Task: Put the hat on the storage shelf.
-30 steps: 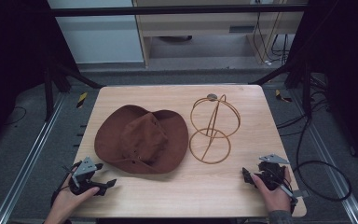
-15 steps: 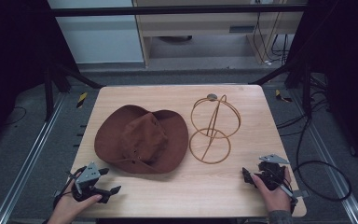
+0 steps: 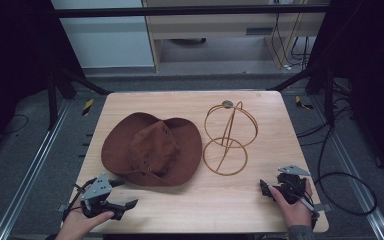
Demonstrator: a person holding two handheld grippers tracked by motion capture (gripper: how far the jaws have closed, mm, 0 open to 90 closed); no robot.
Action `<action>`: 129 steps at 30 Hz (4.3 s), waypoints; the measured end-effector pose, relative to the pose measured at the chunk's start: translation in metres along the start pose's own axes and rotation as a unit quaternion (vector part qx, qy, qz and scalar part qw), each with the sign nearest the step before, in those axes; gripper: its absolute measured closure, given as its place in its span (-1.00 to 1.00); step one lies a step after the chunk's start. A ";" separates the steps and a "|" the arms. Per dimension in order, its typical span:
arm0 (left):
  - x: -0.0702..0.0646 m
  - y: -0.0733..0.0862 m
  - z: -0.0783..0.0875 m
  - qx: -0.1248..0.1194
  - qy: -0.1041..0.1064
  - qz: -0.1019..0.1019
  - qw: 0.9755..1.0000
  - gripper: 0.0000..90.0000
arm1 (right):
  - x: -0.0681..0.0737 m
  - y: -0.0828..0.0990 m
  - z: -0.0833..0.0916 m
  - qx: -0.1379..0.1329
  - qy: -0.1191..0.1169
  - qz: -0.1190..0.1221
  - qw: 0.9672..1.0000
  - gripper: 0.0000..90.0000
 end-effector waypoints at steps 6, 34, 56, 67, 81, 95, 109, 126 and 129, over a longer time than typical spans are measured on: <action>0.009 -0.031 -0.005 0.017 -0.008 -0.012 1.000 -0.73 | 0.000 0.000 0.000 0.000 0.000 0.000 1.000 -0.99; 0.106 -0.109 -0.045 0.108 -0.030 0.013 0.994 -0.81 | 0.000 0.000 0.000 0.000 0.000 0.000 1.000 -0.99; 0.125 -0.105 -0.084 0.170 -0.044 0.022 0.984 -0.84 | 0.000 0.000 0.000 0.000 0.000 0.000 1.000 -0.99; 0.135 -0.088 -0.093 0.190 -0.051 0.045 0.979 -0.77 | 0.000 0.000 0.000 0.000 0.000 0.000 1.000 -0.99; 0.134 -0.083 -0.093 0.212 -0.048 0.039 0.975 0.41 | 0.000 0.000 0.000 0.000 0.000 0.000 1.000 -0.99; 0.130 -0.093 -0.083 0.210 -0.045 0.046 0.976 0.97 | 0.000 0.000 0.000 0.000 0.000 0.000 1.000 -0.99; 0.116 -0.121 -0.049 0.169 -0.058 0.013 0.984 0.97 | 0.000 0.000 0.000 0.000 0.000 0.000 1.000 -0.99; 0.094 -0.153 0.019 0.118 -0.064 -0.013 0.991 0.97 | 0.000 0.000 0.000 0.001 0.001 0.001 1.000 -0.99; 0.093 -0.159 0.031 0.107 -0.068 -0.013 0.992 0.97 | 0.000 0.000 0.000 0.001 0.001 0.001 1.000 -0.99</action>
Point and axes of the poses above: each handheld gripper's, and its own axes: z roughly backward along the jaws, y roughly out of its underside, x roughly to its left, the point moved 9 cm from there along -z, roughly forward along the jaws, and after that the axes turned 8 degrees about y, right-handed, at the moved point
